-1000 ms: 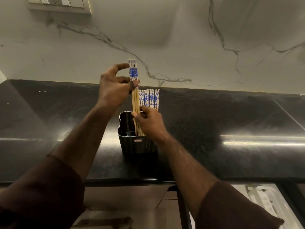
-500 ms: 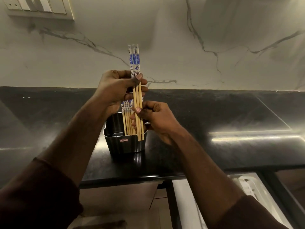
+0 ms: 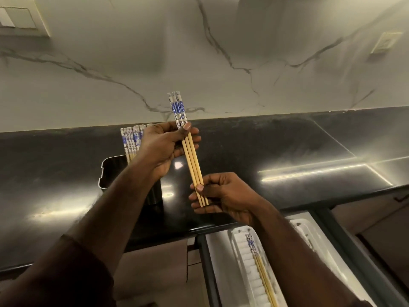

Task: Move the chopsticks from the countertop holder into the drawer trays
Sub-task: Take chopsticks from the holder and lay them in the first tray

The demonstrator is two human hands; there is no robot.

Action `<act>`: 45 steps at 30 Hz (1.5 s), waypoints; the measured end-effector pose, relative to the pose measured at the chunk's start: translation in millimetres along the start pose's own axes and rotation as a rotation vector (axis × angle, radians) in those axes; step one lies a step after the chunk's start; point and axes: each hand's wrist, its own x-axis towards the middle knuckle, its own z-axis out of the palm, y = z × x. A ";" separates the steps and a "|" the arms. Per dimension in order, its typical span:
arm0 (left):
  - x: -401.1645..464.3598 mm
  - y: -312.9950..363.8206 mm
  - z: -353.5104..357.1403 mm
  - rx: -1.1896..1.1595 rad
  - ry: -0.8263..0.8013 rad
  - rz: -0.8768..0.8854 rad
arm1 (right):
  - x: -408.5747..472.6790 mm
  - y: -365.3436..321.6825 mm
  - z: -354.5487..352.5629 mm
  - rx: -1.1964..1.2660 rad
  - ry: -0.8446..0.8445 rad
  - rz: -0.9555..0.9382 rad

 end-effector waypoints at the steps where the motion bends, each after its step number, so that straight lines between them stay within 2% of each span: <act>1: -0.9 -4.6 7.3 0.000 -0.010 -0.007 | -6.5 1.4 -6.3 0.007 0.011 0.004; 10: -21.7 -60.7 70.3 -0.016 -0.121 -0.161 | -69.5 31.8 -65.4 0.018 0.140 0.094; 20: -73.4 -205.8 119.7 0.058 -0.166 -0.513 | -139.3 141.4 -129.4 -0.006 0.310 0.414; 25: -95.3 -279.0 123.3 0.001 -0.116 -0.738 | -155.9 192.4 -149.2 -0.072 0.330 0.602; 29: -103.5 -313.9 126.3 -0.012 -0.058 -0.832 | -158.2 219.0 -160.6 -0.104 0.332 0.708; 35: -97.7 -347.8 128.3 0.058 0.054 -0.918 | -137.8 238.8 -160.8 -0.142 0.375 0.749; 41: -79.1 -369.3 127.0 0.130 0.168 -0.930 | -100.3 255.9 -151.7 -0.217 0.486 0.776; 45: -72.4 -374.7 130.7 0.169 0.215 -0.916 | -84.2 264.7 -144.4 -0.369 0.534 0.765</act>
